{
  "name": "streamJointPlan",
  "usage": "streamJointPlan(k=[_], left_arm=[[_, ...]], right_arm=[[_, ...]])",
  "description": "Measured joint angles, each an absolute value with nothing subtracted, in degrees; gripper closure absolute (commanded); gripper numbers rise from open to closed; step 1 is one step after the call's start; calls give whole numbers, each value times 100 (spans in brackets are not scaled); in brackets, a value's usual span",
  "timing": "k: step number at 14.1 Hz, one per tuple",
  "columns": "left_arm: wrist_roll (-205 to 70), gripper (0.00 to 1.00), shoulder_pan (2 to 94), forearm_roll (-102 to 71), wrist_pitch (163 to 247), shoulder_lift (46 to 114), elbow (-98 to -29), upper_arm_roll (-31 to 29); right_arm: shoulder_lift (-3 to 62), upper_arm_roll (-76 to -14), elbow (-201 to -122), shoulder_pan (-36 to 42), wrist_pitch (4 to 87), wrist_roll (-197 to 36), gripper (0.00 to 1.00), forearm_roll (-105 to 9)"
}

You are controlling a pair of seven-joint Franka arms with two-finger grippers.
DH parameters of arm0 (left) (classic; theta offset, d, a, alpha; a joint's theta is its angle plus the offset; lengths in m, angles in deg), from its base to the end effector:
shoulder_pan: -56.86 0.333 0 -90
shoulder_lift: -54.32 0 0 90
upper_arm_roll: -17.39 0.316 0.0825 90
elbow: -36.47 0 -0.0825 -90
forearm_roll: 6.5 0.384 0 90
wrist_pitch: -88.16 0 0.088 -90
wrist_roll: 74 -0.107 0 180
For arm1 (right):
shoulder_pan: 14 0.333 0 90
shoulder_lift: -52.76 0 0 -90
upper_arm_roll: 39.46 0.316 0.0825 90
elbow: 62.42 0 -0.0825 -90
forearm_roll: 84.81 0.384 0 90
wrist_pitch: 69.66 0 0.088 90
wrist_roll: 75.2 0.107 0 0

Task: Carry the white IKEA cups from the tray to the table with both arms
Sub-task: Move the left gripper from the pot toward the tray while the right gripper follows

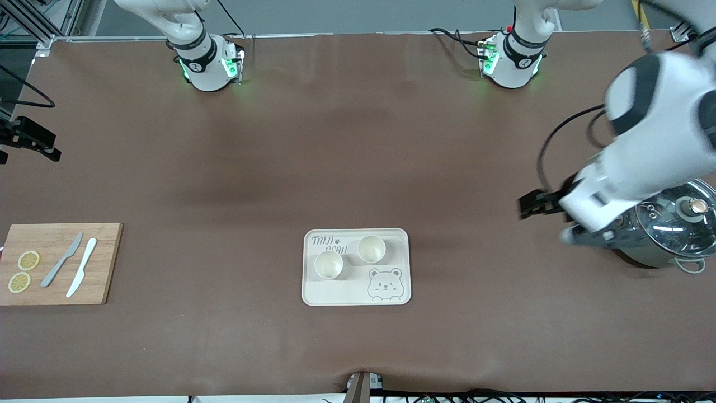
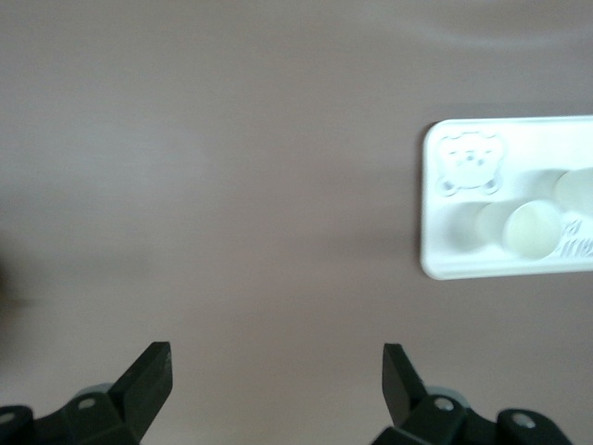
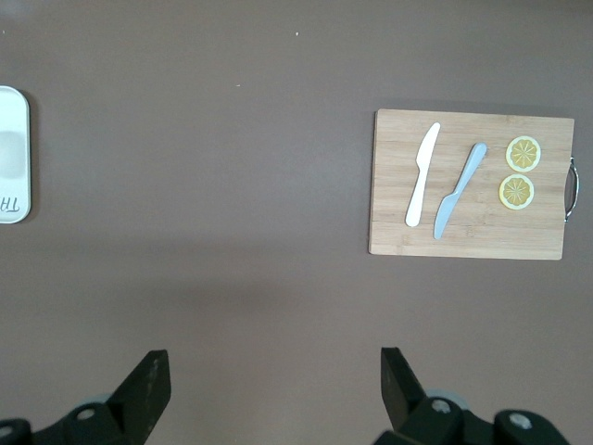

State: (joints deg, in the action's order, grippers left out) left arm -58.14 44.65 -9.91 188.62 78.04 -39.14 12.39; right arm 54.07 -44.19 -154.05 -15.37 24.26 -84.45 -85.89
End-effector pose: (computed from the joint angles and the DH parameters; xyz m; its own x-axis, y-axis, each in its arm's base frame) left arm 0.6558 -0.1971 0.5042 1.0000 -0.0059 -0.0060 -0.0053 -0.9954 0.0957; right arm 0.5509 -0.0613 0.6299 0.9967 0.0563 0.0592 0.0548 -0.9981 0.0268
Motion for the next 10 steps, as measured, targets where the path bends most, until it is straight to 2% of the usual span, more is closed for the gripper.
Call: streamJointPlan(k=[4,6,10], left_arm=[[-4542,0,3282,-826,19746,8868,-3609,1589],[-4241,0,2887,-821,20059,9175,-3558,1824],[-3819,0,2568,-820,20560,9557,-3533,1885]], right_arm=[[5404,-4404,-15405,-1523,2399,-8446,0,-8589],[5404,-4399,-15399,-1512,2349,-8447,0,-8589],[5401,-4387,-15364,-1430,2283,-8454,0,-8590]])
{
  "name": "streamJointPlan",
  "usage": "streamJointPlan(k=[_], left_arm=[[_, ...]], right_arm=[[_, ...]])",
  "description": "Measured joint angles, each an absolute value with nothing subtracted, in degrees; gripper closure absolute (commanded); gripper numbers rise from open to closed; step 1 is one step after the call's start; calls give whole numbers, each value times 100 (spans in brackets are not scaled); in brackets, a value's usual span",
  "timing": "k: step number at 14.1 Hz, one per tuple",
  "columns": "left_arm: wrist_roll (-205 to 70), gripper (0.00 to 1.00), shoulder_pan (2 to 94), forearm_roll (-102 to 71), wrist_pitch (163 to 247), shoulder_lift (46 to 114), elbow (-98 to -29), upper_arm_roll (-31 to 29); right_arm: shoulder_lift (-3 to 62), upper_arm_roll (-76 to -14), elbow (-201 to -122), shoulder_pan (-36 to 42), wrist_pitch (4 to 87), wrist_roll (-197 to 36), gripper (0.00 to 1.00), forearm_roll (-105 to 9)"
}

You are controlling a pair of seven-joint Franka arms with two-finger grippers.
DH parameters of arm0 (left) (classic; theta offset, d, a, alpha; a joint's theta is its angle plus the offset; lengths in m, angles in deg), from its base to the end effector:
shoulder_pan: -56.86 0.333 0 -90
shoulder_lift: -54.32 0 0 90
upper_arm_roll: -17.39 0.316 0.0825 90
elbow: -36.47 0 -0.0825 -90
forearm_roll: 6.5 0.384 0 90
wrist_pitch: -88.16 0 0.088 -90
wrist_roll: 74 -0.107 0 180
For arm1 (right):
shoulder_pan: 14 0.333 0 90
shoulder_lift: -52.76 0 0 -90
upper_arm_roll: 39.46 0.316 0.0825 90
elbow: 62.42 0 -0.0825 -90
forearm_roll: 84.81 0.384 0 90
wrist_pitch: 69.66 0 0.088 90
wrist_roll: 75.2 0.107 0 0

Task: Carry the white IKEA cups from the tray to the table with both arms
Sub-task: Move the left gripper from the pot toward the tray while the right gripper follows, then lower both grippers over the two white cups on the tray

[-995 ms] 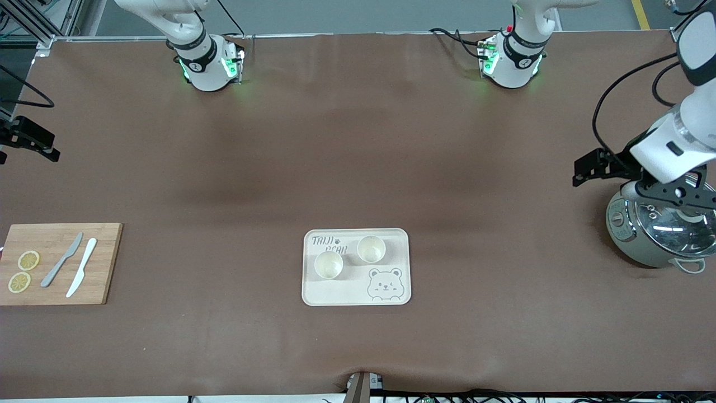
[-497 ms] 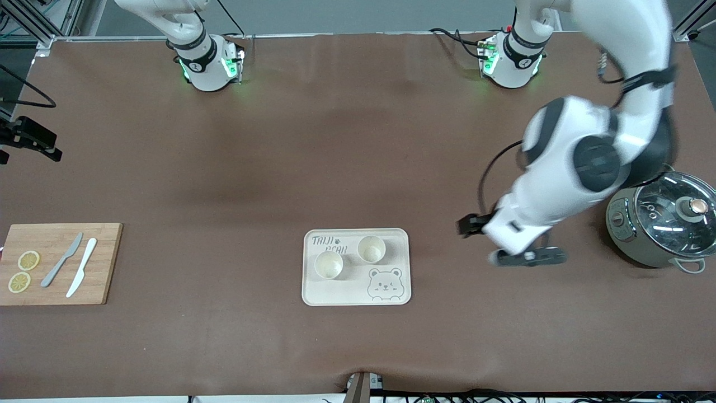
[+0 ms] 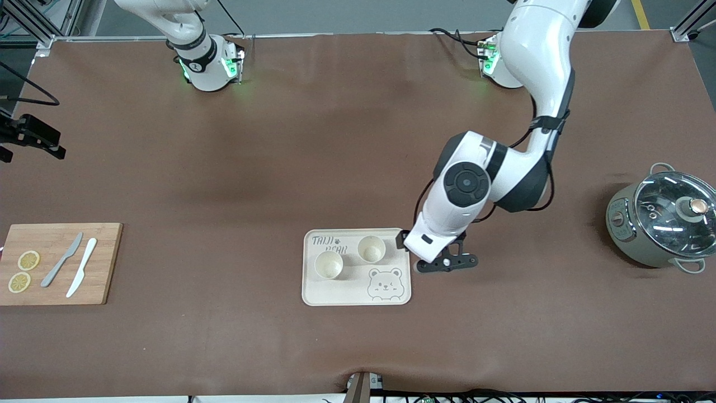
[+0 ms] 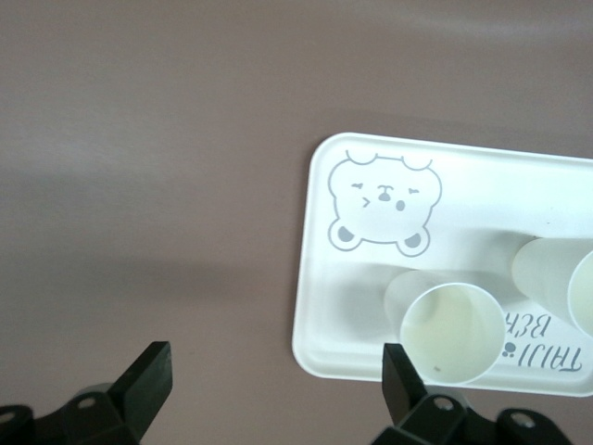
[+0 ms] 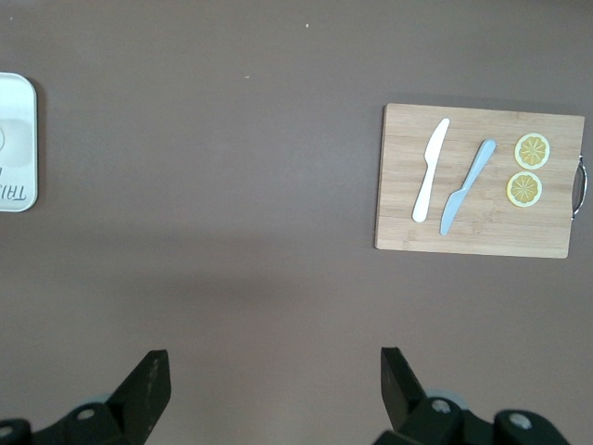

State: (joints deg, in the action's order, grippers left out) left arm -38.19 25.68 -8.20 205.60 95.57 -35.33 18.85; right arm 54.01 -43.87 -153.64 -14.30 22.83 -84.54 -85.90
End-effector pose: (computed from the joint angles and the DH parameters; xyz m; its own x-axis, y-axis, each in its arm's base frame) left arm 0.6498 -0.3784 0.3419 0.9920 0.1131 0.0561 0.1101 -0.9925 0.0534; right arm 0.5501 -0.0478 0.6304 0.9958 0.0815 0.0405 0.0806 -0.9965 0.0242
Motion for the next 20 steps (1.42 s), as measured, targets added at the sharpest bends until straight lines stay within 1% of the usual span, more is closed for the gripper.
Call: streamJointPlan(k=[3,6,8,13,16,20], left_arm=[[-3626,0,2398,-820,20918,9864,-3527,1953],[-3386,0,1842,-820,21214,10212,-3504,2450],[-3186,0,1569,-820,21232,10282,-3455,2611],[-2913,0,1488,-820,21282,10416,-3275,2625],[-2828,0,1429,-820,21459,10687,-3112,2628],[-2793,0,1403,-820,21667,10772,-3055,2627]], right_arm=[[5292,-4373,-15364,-1218,2286,-8449,0,-8582],[5005,-4367,-15365,-1022,2464,-8190,0,-8310],[4807,-4368,-15363,-895,2627,-7842,0,-8122],[4369,-4356,-15363,-319,3142,-6907,0,-7965],[4010,-4352,-15365,52,3650,-6299,0,-7918],[3526,-4348,-15365,488,4353,-5628,0,-7914]])
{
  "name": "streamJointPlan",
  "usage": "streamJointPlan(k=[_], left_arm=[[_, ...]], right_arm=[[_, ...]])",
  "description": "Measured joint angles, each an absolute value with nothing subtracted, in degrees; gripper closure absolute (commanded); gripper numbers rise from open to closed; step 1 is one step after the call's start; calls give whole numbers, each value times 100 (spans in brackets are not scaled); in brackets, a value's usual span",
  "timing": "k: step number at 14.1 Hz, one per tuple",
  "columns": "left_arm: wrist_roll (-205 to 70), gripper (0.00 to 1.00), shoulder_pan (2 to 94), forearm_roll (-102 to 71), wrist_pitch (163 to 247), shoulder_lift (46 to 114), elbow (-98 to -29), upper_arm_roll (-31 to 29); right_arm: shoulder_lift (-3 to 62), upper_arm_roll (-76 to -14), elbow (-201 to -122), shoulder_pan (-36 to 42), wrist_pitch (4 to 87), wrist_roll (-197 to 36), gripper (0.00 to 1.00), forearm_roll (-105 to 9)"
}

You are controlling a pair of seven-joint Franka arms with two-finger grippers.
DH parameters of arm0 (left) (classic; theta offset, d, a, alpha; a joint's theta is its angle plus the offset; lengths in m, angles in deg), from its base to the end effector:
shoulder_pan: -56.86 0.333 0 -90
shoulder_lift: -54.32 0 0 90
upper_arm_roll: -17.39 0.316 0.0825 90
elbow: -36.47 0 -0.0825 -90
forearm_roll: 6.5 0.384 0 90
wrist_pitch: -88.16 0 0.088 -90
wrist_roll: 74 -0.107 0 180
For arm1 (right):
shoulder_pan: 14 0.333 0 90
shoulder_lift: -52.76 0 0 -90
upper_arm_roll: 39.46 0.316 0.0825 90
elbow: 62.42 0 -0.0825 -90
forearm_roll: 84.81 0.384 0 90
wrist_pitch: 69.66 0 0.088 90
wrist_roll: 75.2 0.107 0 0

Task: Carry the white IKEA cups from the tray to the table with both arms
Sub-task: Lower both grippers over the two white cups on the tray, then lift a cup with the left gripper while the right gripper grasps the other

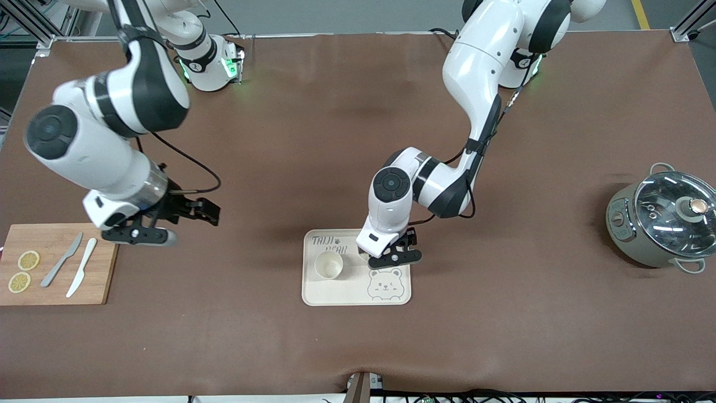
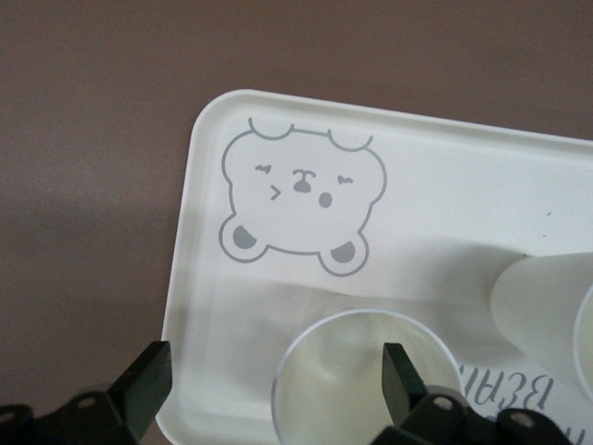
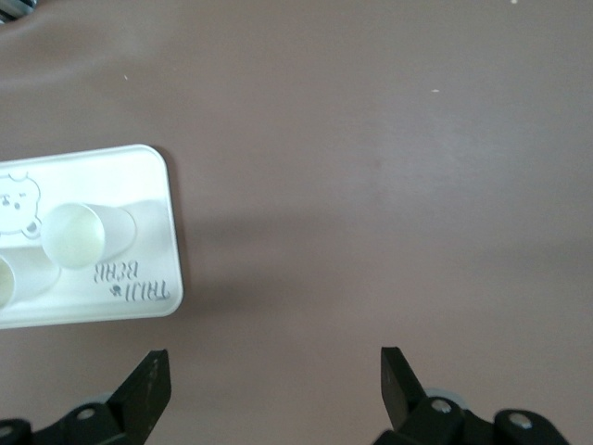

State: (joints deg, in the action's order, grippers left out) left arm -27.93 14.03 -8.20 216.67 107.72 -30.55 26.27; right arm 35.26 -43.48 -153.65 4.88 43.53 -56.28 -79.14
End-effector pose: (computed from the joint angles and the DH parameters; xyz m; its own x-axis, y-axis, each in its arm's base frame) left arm 0.6239 -0.4658 0.2434 0.9723 0.1573 0.1731 0.1530 -0.9875 0.0379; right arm 0.6349 0.1801 0.4652 0.9933 -0.1042 0.0497 -0.0992 -0.9906 -0.0938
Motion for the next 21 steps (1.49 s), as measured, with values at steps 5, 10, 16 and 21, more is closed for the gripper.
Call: streamJointPlan(k=[5,10,16,21], left_arm=[[-2700,11,1331,-820,21969,10954,-3054,2623],[-2365,100,1325,-822,22059,11008,-3043,2622],[-2332,100,1328,-822,22058,11017,-3043,2622],[-2226,100,1346,-836,21777,10906,-2902,2650]], right_arm=[[3030,-4349,-15363,822,5027,-4908,0,-7910],[2473,-4345,-15365,1284,5699,-4496,0,-7907],[1657,-4343,-15226,1767,6464,-4455,0,-7907],[1257,-4343,-14906,1915,6807,-4452,0,-7907]])
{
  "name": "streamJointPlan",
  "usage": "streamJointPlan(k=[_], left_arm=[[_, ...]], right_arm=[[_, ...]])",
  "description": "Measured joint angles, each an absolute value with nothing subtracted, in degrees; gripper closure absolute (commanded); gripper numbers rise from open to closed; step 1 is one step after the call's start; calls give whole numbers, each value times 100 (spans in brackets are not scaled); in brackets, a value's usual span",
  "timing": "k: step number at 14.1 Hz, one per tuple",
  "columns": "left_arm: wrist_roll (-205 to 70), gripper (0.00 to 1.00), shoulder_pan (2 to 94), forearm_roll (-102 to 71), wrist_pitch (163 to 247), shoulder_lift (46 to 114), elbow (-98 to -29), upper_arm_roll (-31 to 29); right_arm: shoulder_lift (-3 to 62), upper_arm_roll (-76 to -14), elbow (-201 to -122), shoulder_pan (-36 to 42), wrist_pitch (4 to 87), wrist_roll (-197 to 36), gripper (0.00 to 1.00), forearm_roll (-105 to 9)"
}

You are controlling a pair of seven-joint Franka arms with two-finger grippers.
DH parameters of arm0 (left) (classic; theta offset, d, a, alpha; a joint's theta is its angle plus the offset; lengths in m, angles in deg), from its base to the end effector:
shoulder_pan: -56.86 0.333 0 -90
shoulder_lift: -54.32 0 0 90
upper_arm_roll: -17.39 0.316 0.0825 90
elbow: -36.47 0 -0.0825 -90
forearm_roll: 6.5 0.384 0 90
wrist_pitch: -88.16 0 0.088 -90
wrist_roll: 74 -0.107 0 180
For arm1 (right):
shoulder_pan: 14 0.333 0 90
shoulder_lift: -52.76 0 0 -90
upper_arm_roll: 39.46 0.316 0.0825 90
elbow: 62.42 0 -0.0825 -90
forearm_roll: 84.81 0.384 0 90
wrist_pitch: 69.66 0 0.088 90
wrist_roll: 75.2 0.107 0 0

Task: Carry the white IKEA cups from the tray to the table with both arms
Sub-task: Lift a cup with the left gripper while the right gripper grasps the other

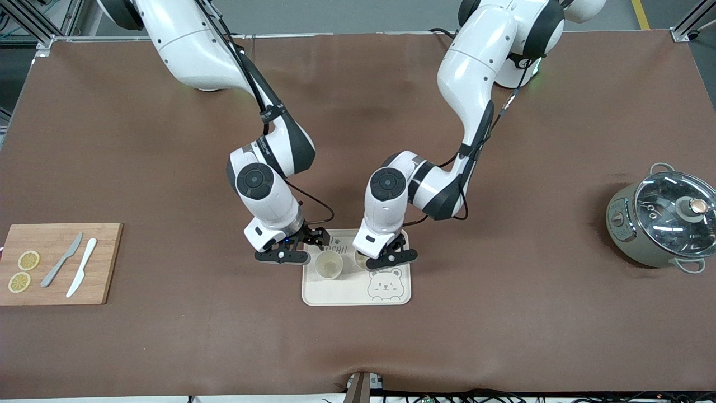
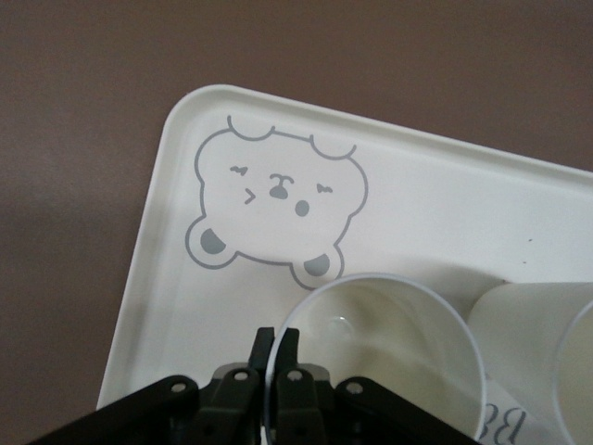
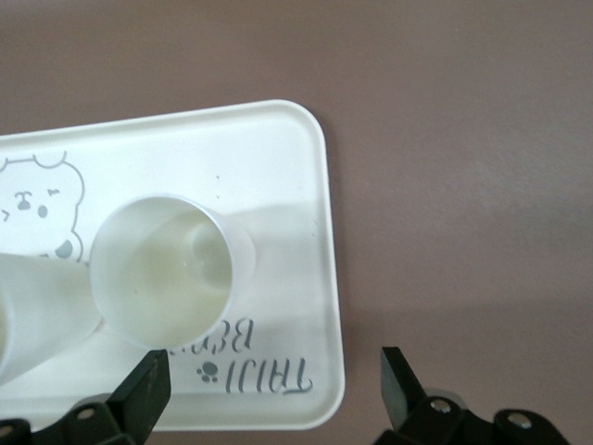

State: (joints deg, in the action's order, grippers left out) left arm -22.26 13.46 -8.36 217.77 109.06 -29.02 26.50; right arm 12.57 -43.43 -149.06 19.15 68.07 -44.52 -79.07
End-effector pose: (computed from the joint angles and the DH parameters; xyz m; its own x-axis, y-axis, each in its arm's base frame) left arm 0.6237 -0.4749 0.2402 0.9517 0.2451 0.1847 0.2359 -0.9692 0.0706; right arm 0.6330 0.3647 0.2695 0.9860 -0.0817 0.1456 -0.0632 -0.9898 -0.1278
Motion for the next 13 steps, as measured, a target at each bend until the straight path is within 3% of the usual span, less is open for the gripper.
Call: streamJointPlan(k=[2,5,9,13], left_arm=[[-2224,100,1375,-836,20867,10489,-2742,2714],[-2717,100,1644,-836,19604,9292,-2928,2745],[-4029,100,2022,-829,19332,7215,-4818,2766],[-6108,100,3200,-824,19332,5211,-6863,2779]], right_arm=[[1115,-4350,-14834,1917,7093,-4452,0,-7907],[1036,-4380,-14726,1914,7192,-4452,0,-7907],[822,-4390,-14644,1912,7501,-4455,0,-7908],[556,-4396,-14545,1911,7624,-4607,0,-7920]])
